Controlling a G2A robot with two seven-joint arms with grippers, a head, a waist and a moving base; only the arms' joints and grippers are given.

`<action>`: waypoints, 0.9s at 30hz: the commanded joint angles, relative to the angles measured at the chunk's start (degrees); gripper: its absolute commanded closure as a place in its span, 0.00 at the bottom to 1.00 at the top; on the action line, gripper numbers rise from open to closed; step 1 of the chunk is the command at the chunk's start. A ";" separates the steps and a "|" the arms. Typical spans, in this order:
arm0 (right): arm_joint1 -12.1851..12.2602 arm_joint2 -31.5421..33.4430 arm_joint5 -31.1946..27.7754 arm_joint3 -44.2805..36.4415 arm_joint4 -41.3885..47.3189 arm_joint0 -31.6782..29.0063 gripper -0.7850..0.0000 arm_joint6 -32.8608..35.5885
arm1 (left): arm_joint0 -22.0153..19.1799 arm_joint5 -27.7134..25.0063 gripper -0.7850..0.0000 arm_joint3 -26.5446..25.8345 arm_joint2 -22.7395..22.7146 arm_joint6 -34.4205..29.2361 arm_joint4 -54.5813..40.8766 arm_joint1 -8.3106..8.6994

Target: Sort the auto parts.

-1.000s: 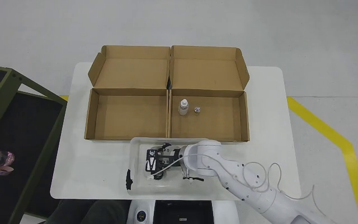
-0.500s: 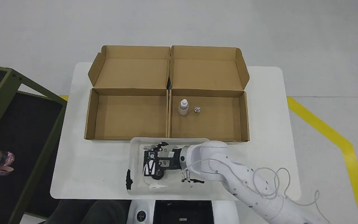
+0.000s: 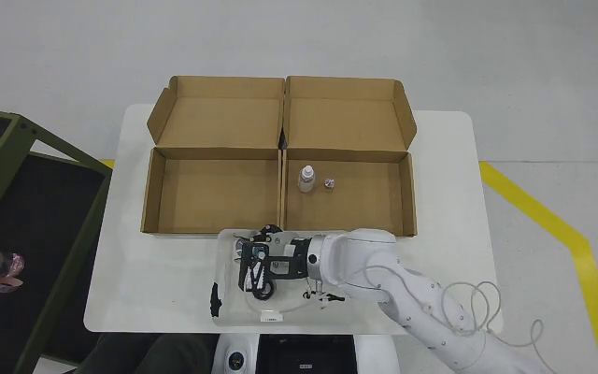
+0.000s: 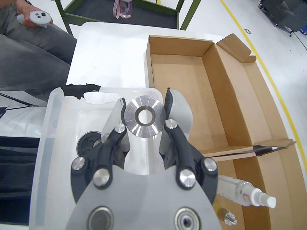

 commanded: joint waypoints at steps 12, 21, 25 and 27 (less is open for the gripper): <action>0.23 5.04 0.64 0.94 4.75 0.04 1.00 -5.23 | 0.00 0.00 0.00 0.00 0.00 0.00 0.00 0.00; 0.44 8.37 0.78 3.52 8.64 -0.15 1.00 -8.49 | 0.00 0.00 0.00 0.00 0.00 0.00 0.00 0.00; 0.27 8.75 1.60 4.99 9.65 0.40 1.00 -9.71 | 0.00 0.00 0.00 0.00 0.00 0.00 0.00 0.00; 0.08 8.52 2.15 5.80 9.96 0.89 1.00 -10.20 | 0.00 0.00 0.00 0.00 0.00 0.00 0.00 0.00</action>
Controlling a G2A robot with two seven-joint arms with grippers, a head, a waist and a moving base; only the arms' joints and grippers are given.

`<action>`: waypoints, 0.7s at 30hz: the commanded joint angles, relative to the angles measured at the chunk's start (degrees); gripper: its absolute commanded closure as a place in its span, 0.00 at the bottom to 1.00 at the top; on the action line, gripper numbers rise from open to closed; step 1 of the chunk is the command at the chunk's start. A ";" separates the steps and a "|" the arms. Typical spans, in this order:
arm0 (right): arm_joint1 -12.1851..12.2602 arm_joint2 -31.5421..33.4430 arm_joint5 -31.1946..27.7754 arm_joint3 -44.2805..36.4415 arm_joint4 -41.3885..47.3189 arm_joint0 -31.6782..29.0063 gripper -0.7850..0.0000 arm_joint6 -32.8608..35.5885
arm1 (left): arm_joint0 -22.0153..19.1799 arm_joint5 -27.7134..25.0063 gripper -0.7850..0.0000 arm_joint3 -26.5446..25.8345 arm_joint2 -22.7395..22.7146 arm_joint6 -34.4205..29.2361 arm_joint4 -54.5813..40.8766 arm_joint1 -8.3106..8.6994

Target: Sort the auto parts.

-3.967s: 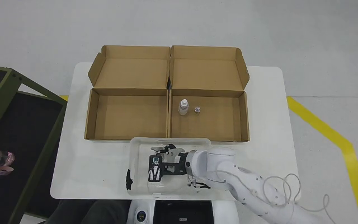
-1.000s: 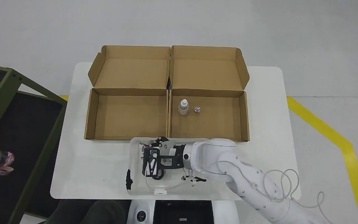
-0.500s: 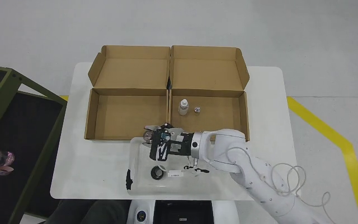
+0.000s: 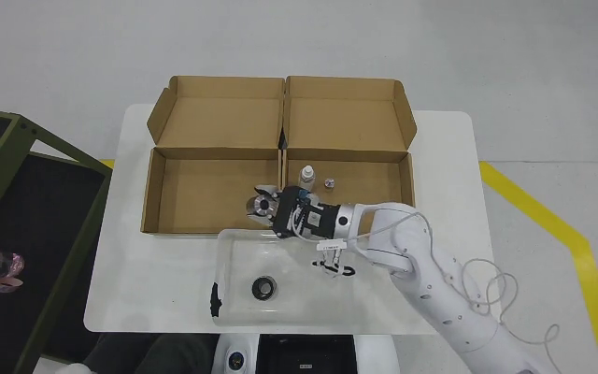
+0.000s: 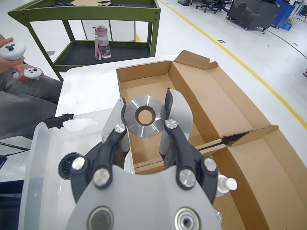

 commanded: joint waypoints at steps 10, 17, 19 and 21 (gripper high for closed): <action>-1.70 -3.99 4.22 5.08 -1.93 5.05 1.00 0.70 | 0.00 0.00 0.00 0.00 0.00 0.00 0.00 0.00; -3.49 -8.30 6.26 9.98 -3.06 9.51 1.00 3.29 | 0.00 0.00 0.00 0.00 0.00 0.00 0.00 0.00; -4.04 -9.47 6.64 11.70 -3.35 10.75 1.00 3.86 | 0.00 0.00 0.00 0.00 0.00 0.00 0.00 0.00; -4.60 -10.54 7.01 13.43 -3.72 11.98 1.00 4.41 | 0.00 0.00 0.00 0.00 0.00 0.00 0.00 0.00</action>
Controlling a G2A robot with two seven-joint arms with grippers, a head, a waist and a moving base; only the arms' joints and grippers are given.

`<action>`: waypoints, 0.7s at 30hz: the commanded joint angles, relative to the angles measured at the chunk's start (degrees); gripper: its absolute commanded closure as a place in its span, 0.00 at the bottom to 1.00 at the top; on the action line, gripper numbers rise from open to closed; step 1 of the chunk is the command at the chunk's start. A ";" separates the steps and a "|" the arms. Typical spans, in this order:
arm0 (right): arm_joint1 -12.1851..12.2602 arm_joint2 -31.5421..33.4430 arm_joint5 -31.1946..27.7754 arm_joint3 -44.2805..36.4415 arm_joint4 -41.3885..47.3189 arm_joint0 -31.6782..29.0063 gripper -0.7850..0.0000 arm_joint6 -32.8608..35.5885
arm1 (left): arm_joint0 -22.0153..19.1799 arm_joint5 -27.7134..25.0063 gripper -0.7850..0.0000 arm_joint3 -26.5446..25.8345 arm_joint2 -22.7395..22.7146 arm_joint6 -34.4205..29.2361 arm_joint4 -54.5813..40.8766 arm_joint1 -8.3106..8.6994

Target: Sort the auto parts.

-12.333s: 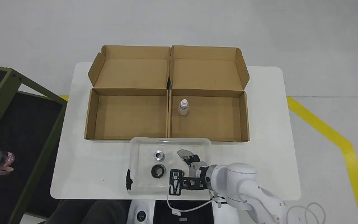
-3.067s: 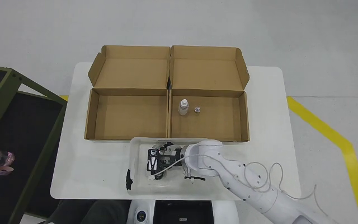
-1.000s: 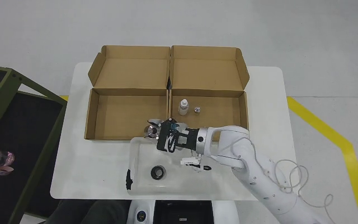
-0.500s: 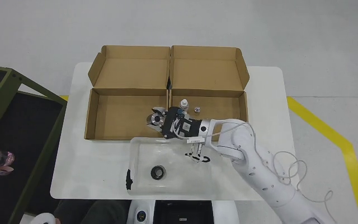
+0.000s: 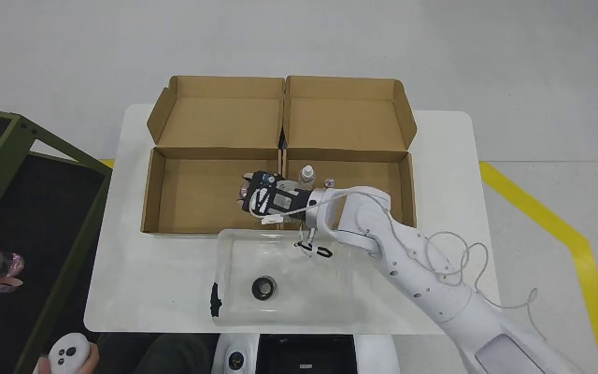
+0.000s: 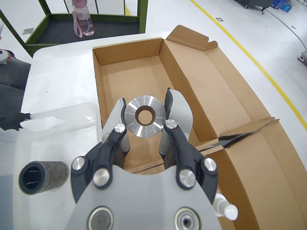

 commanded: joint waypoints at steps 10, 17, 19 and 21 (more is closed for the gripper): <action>-3.28 -4.56 4.89 8.35 -1.80 6.23 1.00 3.60 | 0.00 0.00 0.00 0.00 0.00 0.00 0.00 0.00; -5.55 -7.22 8.36 12.39 -2.83 9.04 1.00 6.65 | 0.00 0.00 0.00 0.00 0.00 0.00 0.00 0.00; -6.16 -7.76 8.90 13.55 -2.97 9.69 1.00 6.71 | 0.00 0.00 0.00 0.00 0.00 0.00 0.00 0.00; -6.71 -8.17 9.24 14.89 -3.18 10.31 1.00 6.91 | 0.00 0.00 0.00 0.00 0.00 0.00 0.00 0.00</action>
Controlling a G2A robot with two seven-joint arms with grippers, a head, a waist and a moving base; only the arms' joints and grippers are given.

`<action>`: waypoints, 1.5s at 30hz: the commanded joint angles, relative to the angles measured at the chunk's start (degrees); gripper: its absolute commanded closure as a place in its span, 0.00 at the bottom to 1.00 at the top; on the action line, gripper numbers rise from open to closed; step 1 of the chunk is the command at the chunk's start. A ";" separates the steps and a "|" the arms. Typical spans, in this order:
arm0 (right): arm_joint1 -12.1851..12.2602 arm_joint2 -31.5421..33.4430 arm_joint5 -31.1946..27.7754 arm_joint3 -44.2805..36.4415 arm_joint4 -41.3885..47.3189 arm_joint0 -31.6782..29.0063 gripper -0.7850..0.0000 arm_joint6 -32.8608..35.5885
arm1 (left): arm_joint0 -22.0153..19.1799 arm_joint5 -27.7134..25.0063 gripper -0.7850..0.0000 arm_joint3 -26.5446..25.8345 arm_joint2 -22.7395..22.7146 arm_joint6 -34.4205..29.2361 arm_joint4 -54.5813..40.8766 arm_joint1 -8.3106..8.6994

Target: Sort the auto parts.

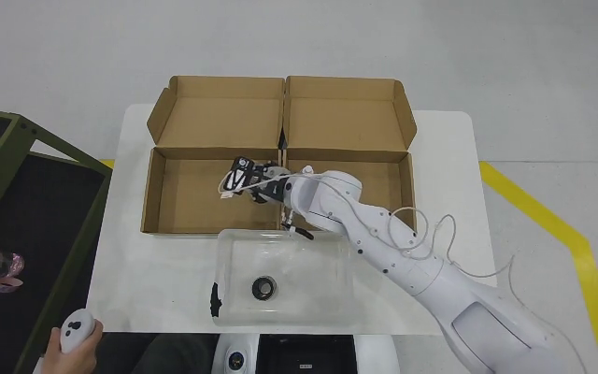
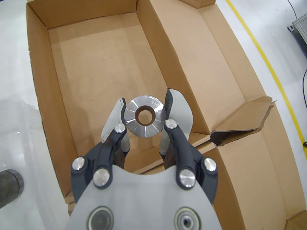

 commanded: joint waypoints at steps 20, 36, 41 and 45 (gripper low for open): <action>-5.39 -3.76 1.05 12.07 -1.60 4.25 0.81 2.78 | 0.00 0.00 0.00 0.00 0.00 0.00 0.00 0.00; -7.35 -3.38 0.24 13.09 -5.68 5.03 0.60 4.00 | 0.00 0.00 0.00 0.00 0.00 0.00 0.00 0.00; -7.08 -1.86 -1.58 8.68 -6.28 4.27 0.58 3.63 | 0.00 0.00 0.00 0.00 0.00 0.00 0.00 0.00; -6.30 -0.13 -4.07 3.58 -6.16 2.13 0.56 4.55 | 0.00 0.00 0.00 0.00 0.00 0.00 0.00 0.00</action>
